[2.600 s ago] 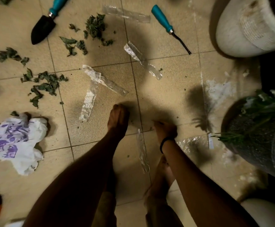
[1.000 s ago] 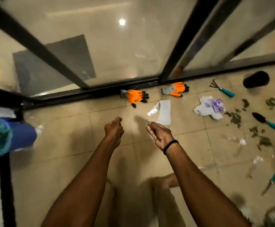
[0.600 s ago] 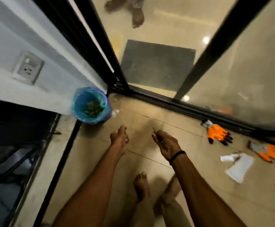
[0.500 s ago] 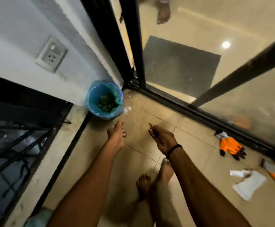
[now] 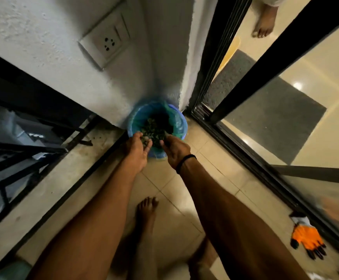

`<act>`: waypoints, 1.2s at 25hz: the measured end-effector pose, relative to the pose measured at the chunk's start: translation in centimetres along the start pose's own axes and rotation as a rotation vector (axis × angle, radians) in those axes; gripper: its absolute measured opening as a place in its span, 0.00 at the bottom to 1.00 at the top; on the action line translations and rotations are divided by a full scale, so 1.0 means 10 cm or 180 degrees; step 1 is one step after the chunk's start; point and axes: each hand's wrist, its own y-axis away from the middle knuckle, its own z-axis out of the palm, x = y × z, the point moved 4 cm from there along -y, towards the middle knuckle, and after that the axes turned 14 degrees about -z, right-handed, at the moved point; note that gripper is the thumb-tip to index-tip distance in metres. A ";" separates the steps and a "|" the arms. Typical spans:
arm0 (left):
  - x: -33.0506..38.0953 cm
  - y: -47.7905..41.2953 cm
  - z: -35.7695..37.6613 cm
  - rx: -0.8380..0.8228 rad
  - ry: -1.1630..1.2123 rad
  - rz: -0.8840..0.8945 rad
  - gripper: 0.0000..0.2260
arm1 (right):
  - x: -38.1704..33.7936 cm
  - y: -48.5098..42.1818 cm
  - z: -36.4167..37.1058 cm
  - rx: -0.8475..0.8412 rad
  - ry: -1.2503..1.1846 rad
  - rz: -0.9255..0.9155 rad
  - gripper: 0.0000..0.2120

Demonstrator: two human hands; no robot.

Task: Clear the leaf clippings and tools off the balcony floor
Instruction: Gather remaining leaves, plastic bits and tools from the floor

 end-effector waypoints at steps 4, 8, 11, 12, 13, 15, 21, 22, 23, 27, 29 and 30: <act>0.24 -0.01 0.12 -0.0340 -0.0161 -0.0125 0.24 | 0.16 -0.24 0.21 0.0241 -0.0694 0.0391 0.17; 0.27 0.20 0.06 -0.0059 -0.0638 -0.0166 0.26 | 0.05 0.05 0.15 0.0654 -0.0836 0.0264 0.17; 0.25 0.33 0.02 0.0098 -0.0865 -0.0183 0.21 | -0.08 0.35 0.06 0.0846 -0.1072 0.0110 0.09; 0.22 0.39 0.02 0.0189 -0.0947 -0.0097 0.16 | -0.12 0.45 0.02 0.0884 -0.1202 0.0112 0.06; 0.18 0.41 0.00 0.0314 -0.1037 0.0017 0.11 | -0.17 0.58 -0.02 0.0921 -0.1347 0.0113 0.03; 0.03 0.50 0.03 0.0451 -0.1363 0.0269 0.07 | -0.24 0.80 -0.21 0.1066 -0.1651 0.0088 0.02; -1.30 0.83 0.35 0.0159 -0.2720 0.0533 0.12 | -0.17 1.57 -1.59 0.1549 -0.2386 -0.0137 0.01; -1.62 0.93 0.38 0.0090 -0.3005 0.0564 0.12 | -0.11 1.72 -1.92 0.1615 -0.2510 -0.0205 0.01; -1.95 1.04 0.40 -0.0015 -0.3282 0.0570 0.11 | -0.05 1.88 -2.24 0.1657 -0.2638 -0.0278 0.02; -3.67 1.72 0.35 -0.0355 -0.3972 0.0712 0.07 | 0.26 2.79 -3.81 0.2127 -0.3263 -0.0638 0.02; -4.60 2.11 0.18 -0.0545 -0.4321 0.0619 0.04 | 0.43 3.38 -4.59 0.2385 -0.3530 -0.0831 0.02; -5.03 2.29 0.06 -0.0666 -0.4469 0.0556 0.04 | 0.52 3.69 -4.93 0.2519 -0.3673 -0.0895 0.02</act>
